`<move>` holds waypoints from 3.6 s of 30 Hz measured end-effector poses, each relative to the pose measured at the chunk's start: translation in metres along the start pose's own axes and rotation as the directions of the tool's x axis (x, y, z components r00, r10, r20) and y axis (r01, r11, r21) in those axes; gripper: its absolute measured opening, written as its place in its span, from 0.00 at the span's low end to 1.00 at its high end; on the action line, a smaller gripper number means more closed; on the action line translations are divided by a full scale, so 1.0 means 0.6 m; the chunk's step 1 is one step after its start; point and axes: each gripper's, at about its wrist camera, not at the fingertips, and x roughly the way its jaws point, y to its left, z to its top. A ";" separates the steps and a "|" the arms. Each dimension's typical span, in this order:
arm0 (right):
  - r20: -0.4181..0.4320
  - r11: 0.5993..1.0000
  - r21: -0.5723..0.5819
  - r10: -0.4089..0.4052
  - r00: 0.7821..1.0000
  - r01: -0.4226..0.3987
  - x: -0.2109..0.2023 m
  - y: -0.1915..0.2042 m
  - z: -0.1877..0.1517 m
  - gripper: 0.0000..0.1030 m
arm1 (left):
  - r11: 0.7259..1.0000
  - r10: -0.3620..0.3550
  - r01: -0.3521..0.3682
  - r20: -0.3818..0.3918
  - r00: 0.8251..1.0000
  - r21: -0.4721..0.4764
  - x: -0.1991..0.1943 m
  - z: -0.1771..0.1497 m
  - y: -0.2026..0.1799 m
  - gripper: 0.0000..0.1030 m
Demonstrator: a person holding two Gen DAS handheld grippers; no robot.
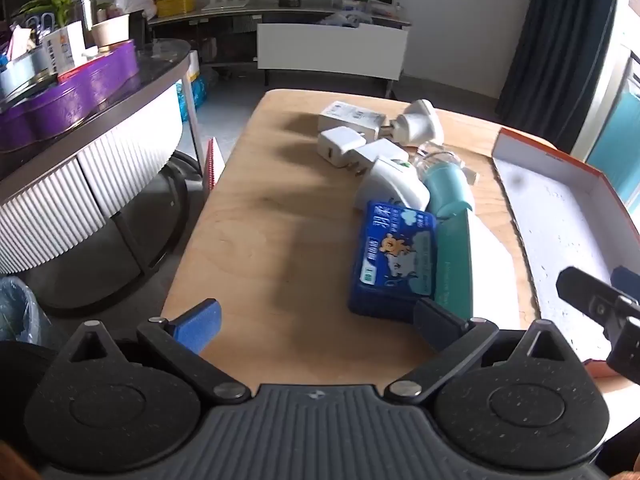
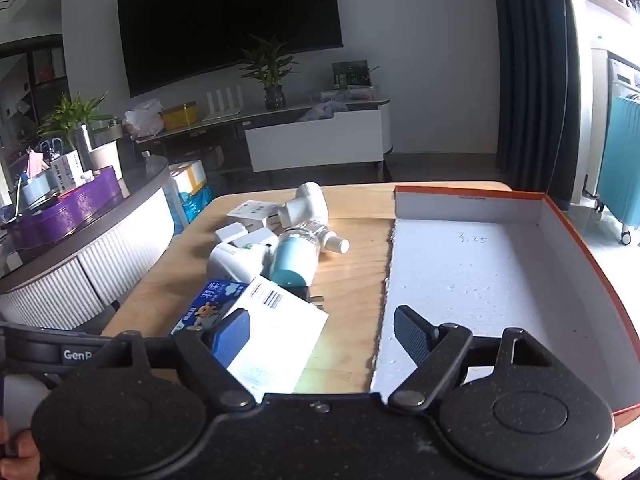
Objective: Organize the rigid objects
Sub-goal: 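Move left tool to blue tissue pack while right tool approaches teal barcode box, then close left tool on blue tissue pack while right tool grips teal barcode box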
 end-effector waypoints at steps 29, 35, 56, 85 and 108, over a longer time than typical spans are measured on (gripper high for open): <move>-0.125 0.992 -0.067 -0.111 0.986 0.104 0.102 0.047 0.001 0.96 | 0.999 0.001 -0.002 -0.032 0.999 -0.051 0.039 0.007 0.041 1.00; -0.089 0.996 0.028 -0.084 0.992 0.087 0.077 0.004 0.006 0.96 | 0.999 -0.026 0.025 -0.034 0.999 -0.039 0.046 0.012 0.026 1.00; -0.143 0.993 0.063 -0.091 0.986 0.100 0.057 -0.009 0.006 0.97 | 0.995 -0.068 0.073 -0.088 0.994 0.062 0.068 0.045 -0.037 1.00; -0.161 0.995 0.044 -0.084 0.983 0.093 0.073 0.006 0.004 0.97 | 0.993 -0.079 0.085 -0.082 0.994 0.079 0.088 0.063 -0.051 1.00; -0.249 0.997 0.043 -0.054 0.967 0.067 0.116 0.006 -0.001 0.97 | 0.990 -0.101 0.111 -0.107 0.989 0.087 0.129 0.053 -0.052 0.91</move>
